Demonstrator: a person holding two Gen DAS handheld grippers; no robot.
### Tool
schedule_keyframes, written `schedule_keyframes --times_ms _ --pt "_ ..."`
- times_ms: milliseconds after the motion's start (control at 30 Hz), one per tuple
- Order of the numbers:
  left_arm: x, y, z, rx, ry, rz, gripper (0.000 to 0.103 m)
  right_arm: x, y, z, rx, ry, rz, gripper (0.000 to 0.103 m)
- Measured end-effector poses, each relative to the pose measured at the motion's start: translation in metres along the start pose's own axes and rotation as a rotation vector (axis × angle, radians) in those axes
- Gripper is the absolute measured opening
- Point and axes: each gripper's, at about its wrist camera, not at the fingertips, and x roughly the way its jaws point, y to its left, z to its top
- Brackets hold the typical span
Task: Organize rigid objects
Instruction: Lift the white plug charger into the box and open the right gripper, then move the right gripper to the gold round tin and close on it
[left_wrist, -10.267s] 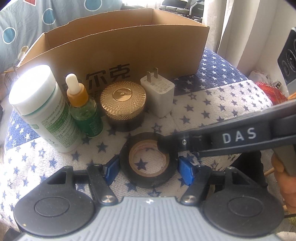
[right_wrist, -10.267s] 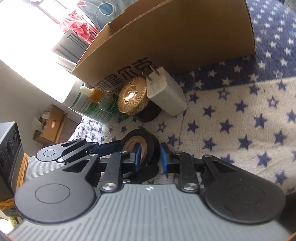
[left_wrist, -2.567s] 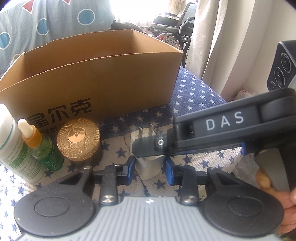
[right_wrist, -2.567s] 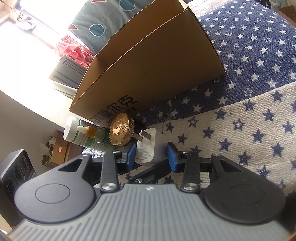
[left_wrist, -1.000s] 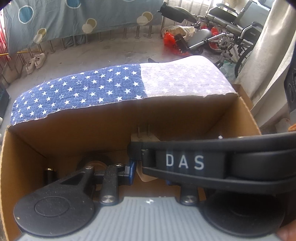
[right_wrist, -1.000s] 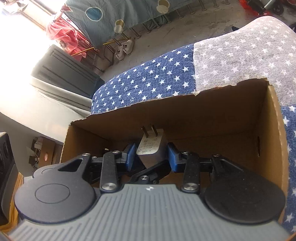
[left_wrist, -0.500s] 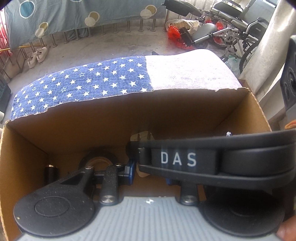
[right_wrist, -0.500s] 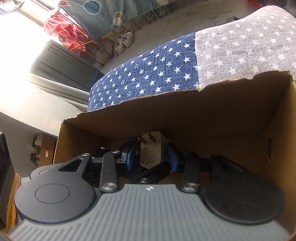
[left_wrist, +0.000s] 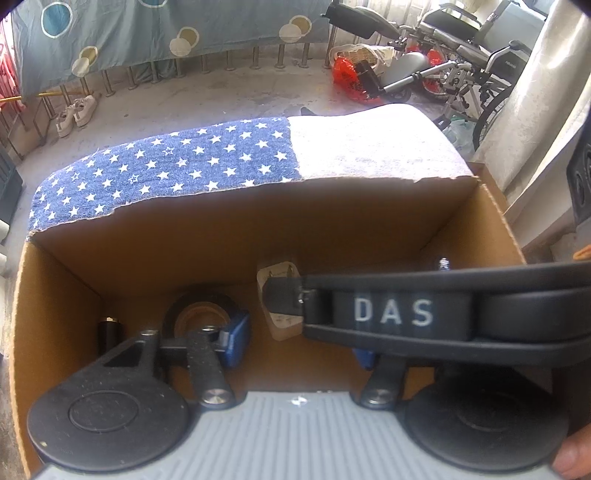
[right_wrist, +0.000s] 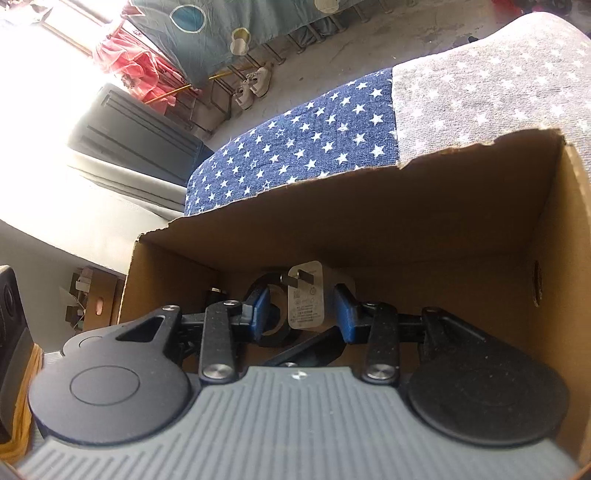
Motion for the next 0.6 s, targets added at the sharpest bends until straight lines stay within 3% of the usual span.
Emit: schedule_keyframes --times_ms 167,333,600 --pt "-0.030 -0.003 -0.011 0.021 -0.019 -0.041 0.077 -0.038 0.008 -0.012 -0.024 -0.064 0.007 0.040" --pt "-0.076 0.000 -0.038 0.053 -0.050 -0.054 0.080 -0.105 0.018 -0.044 -0.057 -0.176 0.059 0.041" --pt "-0.162 0.011 -0.125 0.125 -0.217 -0.092 0.089 -0.207 0.014 -0.139 -0.076 -0.367 0.172 0.063"
